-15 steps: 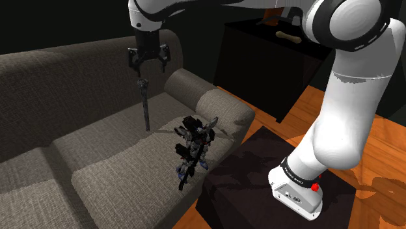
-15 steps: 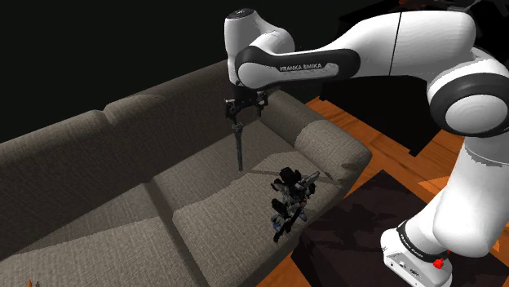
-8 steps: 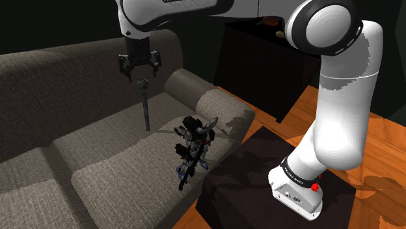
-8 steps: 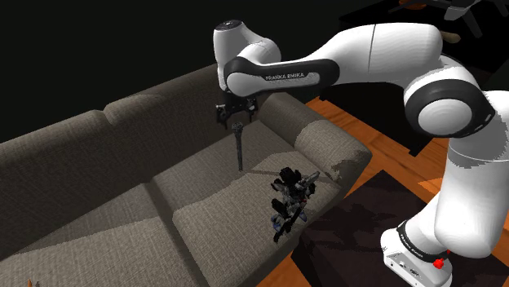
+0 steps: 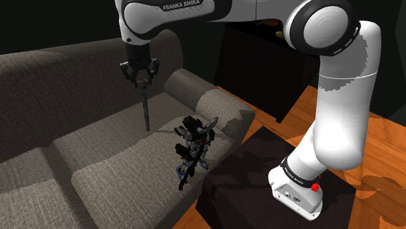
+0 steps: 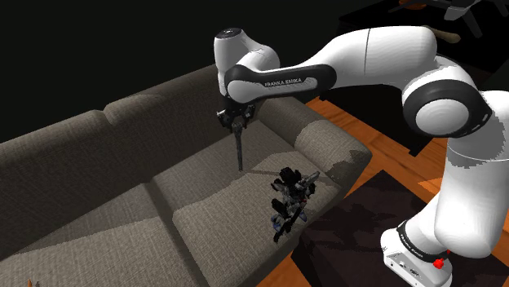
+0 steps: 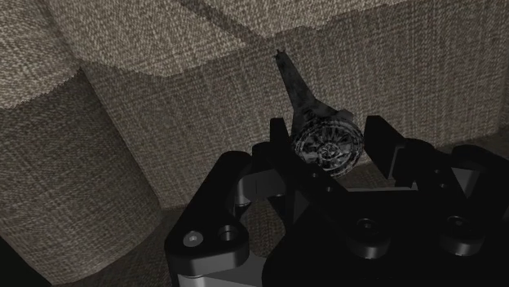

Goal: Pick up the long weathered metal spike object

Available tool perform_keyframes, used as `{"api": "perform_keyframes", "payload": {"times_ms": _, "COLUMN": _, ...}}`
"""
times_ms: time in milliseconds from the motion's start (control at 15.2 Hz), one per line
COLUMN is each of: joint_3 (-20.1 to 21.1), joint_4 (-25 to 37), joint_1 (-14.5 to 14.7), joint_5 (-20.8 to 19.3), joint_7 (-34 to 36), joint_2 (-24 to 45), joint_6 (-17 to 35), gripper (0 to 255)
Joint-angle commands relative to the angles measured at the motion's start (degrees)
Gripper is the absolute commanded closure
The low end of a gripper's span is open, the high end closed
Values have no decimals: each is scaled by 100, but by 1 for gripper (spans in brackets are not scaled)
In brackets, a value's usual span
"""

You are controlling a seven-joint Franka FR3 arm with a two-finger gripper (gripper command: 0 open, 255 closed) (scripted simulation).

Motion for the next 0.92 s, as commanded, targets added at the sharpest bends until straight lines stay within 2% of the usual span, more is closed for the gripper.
{"api": "perform_keyframes", "payload": {"times_ms": 0, "joint_3": 0, "joint_4": -4, "joint_1": 1, "joint_5": 1, "joint_7": 1, "joint_2": 4, "joint_6": 1, "gripper": 255}}
{"api": "perform_keyframes", "payload": {"times_ms": 330, "joint_3": 0, "joint_4": -21, "joint_1": -7, "joint_5": 4, "joint_7": -6, "joint_2": -9, "joint_6": 6, "gripper": 255}}
{"api": "perform_keyframes", "payload": {"times_ms": 858, "joint_3": 20, "joint_4": 510, "joint_1": 24, "joint_5": 36, "joint_7": -46, "joint_2": -67, "joint_6": -578, "gripper": 255}}
